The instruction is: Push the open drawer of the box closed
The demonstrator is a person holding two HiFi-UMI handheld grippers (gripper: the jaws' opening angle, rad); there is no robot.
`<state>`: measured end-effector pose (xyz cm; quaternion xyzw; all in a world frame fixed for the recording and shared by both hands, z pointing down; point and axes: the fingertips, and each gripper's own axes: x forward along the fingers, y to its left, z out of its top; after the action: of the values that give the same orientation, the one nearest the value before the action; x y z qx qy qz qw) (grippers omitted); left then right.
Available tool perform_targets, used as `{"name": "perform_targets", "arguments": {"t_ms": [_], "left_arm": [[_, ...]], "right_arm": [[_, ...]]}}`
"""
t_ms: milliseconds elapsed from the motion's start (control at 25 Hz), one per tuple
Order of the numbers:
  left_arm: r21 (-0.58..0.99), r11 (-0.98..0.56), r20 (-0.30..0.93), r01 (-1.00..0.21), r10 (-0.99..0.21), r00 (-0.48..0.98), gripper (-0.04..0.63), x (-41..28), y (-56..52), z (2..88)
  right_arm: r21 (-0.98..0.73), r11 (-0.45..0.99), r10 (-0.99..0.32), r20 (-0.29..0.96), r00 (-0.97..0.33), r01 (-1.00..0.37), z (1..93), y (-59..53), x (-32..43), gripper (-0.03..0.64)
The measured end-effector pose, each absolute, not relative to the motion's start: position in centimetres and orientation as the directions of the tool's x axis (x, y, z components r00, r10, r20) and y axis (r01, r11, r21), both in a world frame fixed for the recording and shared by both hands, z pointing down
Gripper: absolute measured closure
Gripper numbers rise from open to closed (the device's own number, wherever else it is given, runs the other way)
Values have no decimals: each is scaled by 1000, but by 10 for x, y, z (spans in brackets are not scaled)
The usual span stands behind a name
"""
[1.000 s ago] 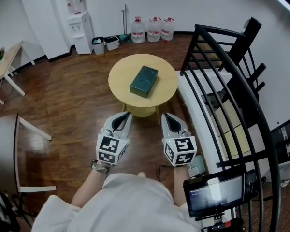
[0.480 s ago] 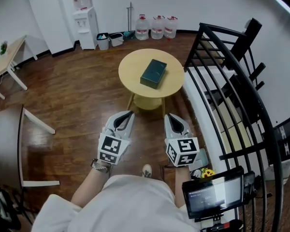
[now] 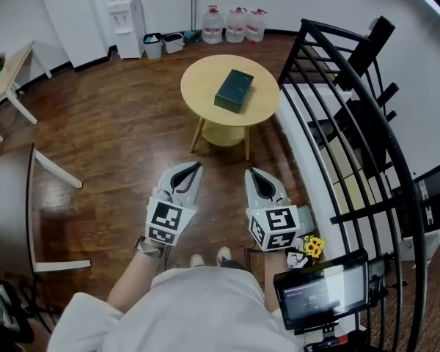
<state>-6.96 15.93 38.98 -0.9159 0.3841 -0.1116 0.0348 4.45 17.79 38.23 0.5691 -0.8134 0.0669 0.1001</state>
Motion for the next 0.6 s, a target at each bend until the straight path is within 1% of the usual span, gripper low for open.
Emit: {"name": "perform_targets", "arguments": {"t_ms": [120, 320, 440, 600], "left_arm": [[-155, -708, 161, -689, -706, 689, 588, -66, 167, 386], [-173, -682, 71, -711, -729, 681, 588, -61, 170, 364], [-182, -672, 43, -718, -735, 677, 588, -53, 178, 357], [-205, -670, 52, -713, -735, 676, 588, -50, 184, 358]], "right_arm": [[23, 349, -919, 204, -337, -937, 372, 182, 45, 614], [105, 383, -922, 97, -374, -918, 337, 189, 42, 614], [102, 376, -925, 96, -367, -921, 337, 193, 50, 614], [108, 384, -922, 95, -375, -917, 338, 197, 51, 615]]}}
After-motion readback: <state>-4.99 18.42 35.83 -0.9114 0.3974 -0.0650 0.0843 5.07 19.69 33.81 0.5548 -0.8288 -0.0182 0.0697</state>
